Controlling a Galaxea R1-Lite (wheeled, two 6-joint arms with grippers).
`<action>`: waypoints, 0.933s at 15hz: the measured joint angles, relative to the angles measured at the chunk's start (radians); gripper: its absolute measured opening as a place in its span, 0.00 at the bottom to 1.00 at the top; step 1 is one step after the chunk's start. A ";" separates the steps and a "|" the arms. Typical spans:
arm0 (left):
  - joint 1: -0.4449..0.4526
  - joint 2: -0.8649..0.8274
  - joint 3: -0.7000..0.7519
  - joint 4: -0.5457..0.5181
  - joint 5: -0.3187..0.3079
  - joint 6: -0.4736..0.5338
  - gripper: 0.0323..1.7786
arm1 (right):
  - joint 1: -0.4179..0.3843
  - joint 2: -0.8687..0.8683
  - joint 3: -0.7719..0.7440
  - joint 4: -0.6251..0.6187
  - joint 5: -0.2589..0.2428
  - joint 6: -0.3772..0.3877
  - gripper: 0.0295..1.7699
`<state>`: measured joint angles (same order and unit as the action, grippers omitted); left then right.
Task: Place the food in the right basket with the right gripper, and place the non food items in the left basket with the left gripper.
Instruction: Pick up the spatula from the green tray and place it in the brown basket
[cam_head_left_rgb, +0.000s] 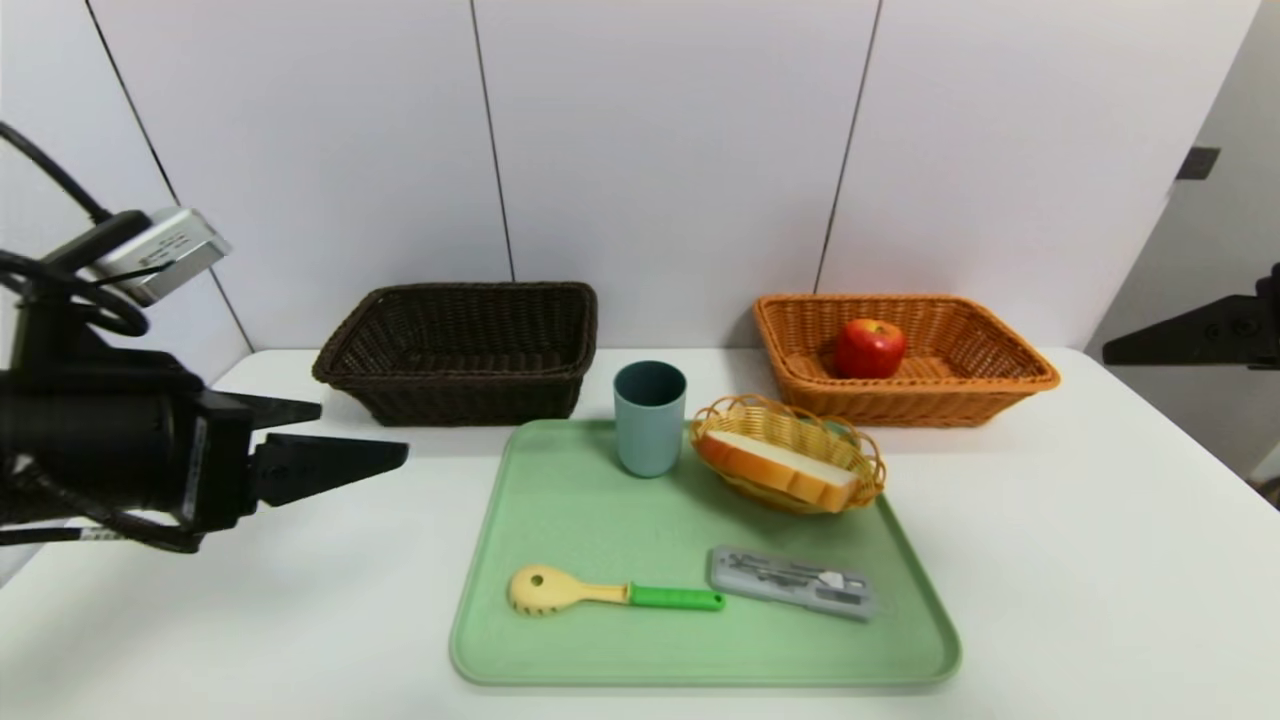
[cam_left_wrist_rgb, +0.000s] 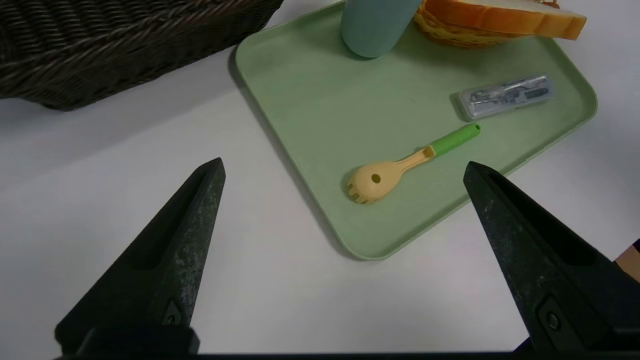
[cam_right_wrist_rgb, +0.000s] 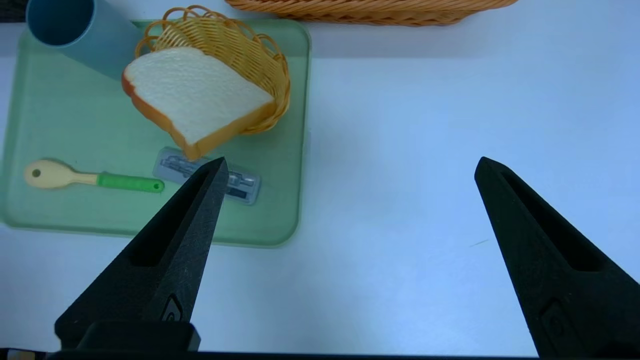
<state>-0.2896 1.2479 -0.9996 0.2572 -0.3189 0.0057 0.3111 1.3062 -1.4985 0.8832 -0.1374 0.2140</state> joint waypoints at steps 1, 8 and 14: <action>-0.025 0.047 -0.037 -0.001 0.000 0.010 0.95 | 0.002 -0.004 0.003 0.000 0.004 0.000 0.96; -0.185 0.303 -0.231 0.014 -0.007 0.237 0.95 | 0.019 -0.026 0.063 -0.002 0.150 -0.009 0.96; -0.275 0.455 -0.344 0.193 -0.011 0.574 0.95 | 0.028 -0.017 0.091 -0.007 0.202 -0.008 0.96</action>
<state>-0.5643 1.7030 -1.3440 0.4506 -0.3300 0.5802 0.3391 1.2891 -1.4077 0.8760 0.0649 0.2062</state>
